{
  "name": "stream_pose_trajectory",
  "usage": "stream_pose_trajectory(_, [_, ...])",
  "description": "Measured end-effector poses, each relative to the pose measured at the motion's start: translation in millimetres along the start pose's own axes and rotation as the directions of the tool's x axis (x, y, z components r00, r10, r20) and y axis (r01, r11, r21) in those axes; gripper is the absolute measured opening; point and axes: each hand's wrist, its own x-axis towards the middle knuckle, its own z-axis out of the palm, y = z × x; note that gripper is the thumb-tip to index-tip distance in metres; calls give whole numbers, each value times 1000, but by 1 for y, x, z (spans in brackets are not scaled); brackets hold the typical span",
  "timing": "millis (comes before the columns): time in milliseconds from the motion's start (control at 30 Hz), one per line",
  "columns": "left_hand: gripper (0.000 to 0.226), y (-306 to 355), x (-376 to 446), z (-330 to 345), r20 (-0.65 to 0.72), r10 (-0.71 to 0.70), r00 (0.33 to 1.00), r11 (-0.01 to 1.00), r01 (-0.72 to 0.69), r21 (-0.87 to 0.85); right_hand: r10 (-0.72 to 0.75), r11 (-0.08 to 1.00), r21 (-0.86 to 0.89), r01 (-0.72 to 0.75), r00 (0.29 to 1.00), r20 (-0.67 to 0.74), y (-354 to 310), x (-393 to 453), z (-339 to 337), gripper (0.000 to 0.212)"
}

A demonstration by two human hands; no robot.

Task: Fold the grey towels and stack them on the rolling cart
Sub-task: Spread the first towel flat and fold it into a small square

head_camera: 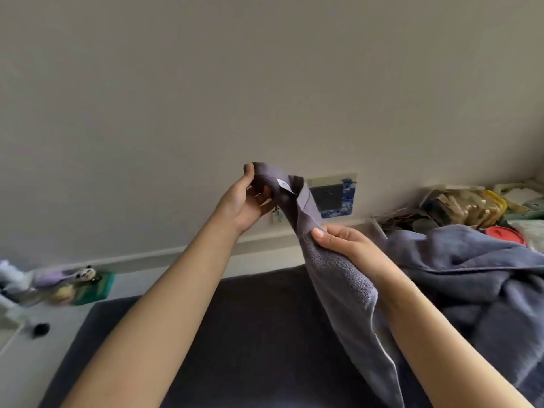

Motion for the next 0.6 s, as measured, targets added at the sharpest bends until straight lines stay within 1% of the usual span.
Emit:
stream_pose_trajectory(100, [35, 40, -25, -77, -28, 54, 998, 988, -58, -140, 10, 999, 50, -14, 996, 85, 24, 24, 84, 16])
stream_pose_trajectory(200, [34, 78, -55, -152, -57, 77, 995, 971, -88, -224, 41, 995, 81, -55, 986, 164, 56, 45, 160, 20])
stream_pose_trajectory(267, [34, 95, -73, -209, -115, 68, 991, 949, -100, -299, 75, 994, 56, -89, 974, 214, 81, 60, 212, 21])
stream_pose_trajectory(333, [35, 104, -90, -281, -221, 41, 974, 952, -105, -288, 143, 990, -34, -139, 968, 205, 120, 81, 266, 24])
stream_pose_trajectory(400, [35, 79, -106, -326, -312, -44, 949, 982, -16, -188, 203, 964, -202, -174, 970, 131, 161, 93, 284, 30])
stream_pose_trajectory(467, [40, 53, -133, -389, -435, -151, 888, 988, 144, -51, 301, 909, -323, -263, 951, 74, 224, 110, 315, 30])
stream_pose_trajectory(533, [51, 25, -159, -431, -501, -285, 817, 939, 344, 27, 409, 854, -356, -379, 912, 10, 274, 118, 326, 25])
stream_pose_trajectory(600, [60, 6, -183, -461, -490, -399, 775, 877, 478, 41, 490, 806, -350, -477, 870, -55, 304, 118, 341, 24])
